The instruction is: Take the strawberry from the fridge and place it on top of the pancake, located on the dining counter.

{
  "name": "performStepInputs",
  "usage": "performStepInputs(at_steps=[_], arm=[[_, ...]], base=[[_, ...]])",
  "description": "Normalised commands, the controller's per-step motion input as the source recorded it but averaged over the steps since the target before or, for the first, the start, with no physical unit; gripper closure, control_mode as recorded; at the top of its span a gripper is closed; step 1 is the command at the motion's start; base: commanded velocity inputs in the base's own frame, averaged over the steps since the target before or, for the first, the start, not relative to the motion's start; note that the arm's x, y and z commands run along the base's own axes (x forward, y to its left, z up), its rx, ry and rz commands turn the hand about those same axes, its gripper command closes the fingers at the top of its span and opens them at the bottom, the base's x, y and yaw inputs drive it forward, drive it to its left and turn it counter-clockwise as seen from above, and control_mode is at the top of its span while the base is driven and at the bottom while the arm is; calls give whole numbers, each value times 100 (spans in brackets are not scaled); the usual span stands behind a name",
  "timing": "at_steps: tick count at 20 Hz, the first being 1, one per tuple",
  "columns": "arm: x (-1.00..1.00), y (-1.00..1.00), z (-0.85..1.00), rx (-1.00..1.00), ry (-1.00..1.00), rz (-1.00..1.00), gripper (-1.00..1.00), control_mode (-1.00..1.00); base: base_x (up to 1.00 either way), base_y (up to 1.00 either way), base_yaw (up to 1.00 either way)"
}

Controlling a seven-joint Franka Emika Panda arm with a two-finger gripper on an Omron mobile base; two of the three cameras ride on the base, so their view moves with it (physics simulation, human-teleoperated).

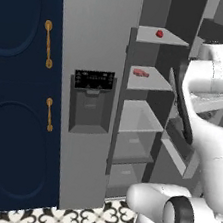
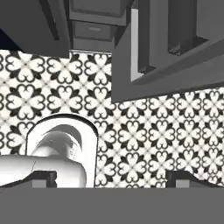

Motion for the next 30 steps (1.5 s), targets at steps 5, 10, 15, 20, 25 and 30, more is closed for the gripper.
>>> performStepInputs(at_steps=[5, 10, 15, 20, 25, 30], arm=[[-62, 55, -14, 55, -14, -33, -100, -100], [-31, 65, -44, 11, -7, -21, -100, -100], [-46, 2, 0, -15, -29, -2, -100, -100], [-1, 1, -2, -23, -24, 14, -100, -100], [-2, 8, -23, -8, 5, 3, -100, -100], [0, 0, 0, 0, 0, 0, -100, -100]], base=[[0, 0, 0], [0, 0, 0], [0, 0, 0], [0, 0, 0], [0, 0, 0], [0, 0, 0]])
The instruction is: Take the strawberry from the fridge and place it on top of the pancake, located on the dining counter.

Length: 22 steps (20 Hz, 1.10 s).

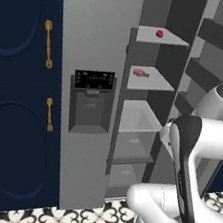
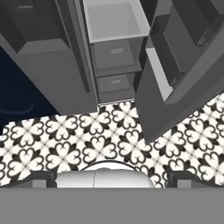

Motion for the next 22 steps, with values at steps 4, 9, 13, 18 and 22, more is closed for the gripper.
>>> performStepInputs(at_steps=[4, 9, 13, 18, 22], arm=[[-1, 0, 0, 0, -1, -4, -100, -100], [0, 0, 0, 0, 0, 0, -100, 100], [0, 0, 0, 0, 0, 0, -100, 100], [0, 0, 0, 0, 0, 0, -100, 100], [0, 0, 0, 0, 0, 0, -100, 100]], base=[[0, 0, 0], [-6, 0, -37], [31, 35, -22], [64, 3, 0], [73, 0, 0]])
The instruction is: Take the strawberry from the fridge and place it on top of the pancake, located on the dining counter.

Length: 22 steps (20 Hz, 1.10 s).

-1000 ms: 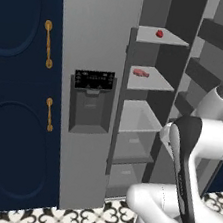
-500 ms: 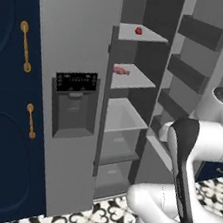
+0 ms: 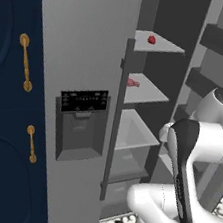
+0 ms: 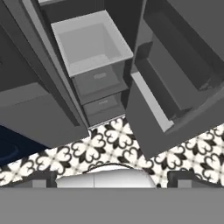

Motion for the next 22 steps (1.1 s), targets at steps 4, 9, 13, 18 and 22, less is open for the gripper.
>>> performStepInputs(at_steps=[4, 9, 13, 18, 22], arm=[[0, 0, 0, 0, 0, 0, -100, 100], [0, 0, 0, 0, 0, 0, -100, 100], [0, 0, 0, 0, 0, 0, -100, 100], [0, 0, 0, 0, 0, 0, -100, 100], [0, 0, 0, 0, 0, 0, -100, 100]], base=[[66, -4, 5], [42, -12, 10], [29, -32, 5], [31, -30, -3], [34, -4, 0]])
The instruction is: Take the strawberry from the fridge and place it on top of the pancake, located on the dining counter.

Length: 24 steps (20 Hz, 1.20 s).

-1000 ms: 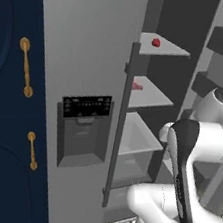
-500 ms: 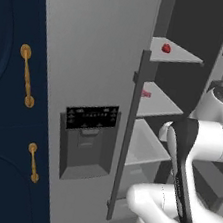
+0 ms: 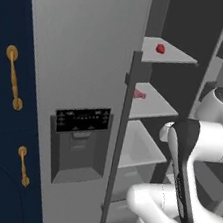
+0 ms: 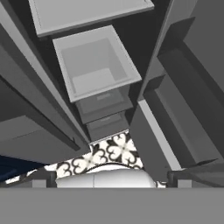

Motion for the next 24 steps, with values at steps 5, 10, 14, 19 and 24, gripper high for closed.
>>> performStepInputs(at_steps=[5, 10, 14, 19, 24], arm=[[0, 0, 0, 0, 0, 0, -100, 100], [0, 0, 0, 0, 0, 0, -100, 100], [0, 0, 0, 0, 0, 0, -100, 100], [0, 0, 0, 0, 0, 0, -100, 100], [0, 0, 0, 0, 0, 0, -100, 100]], base=[[57, -1, 0], [24, -31, 3], [15, -45, 0], [31, -16, 0], [35, 0, 0]])
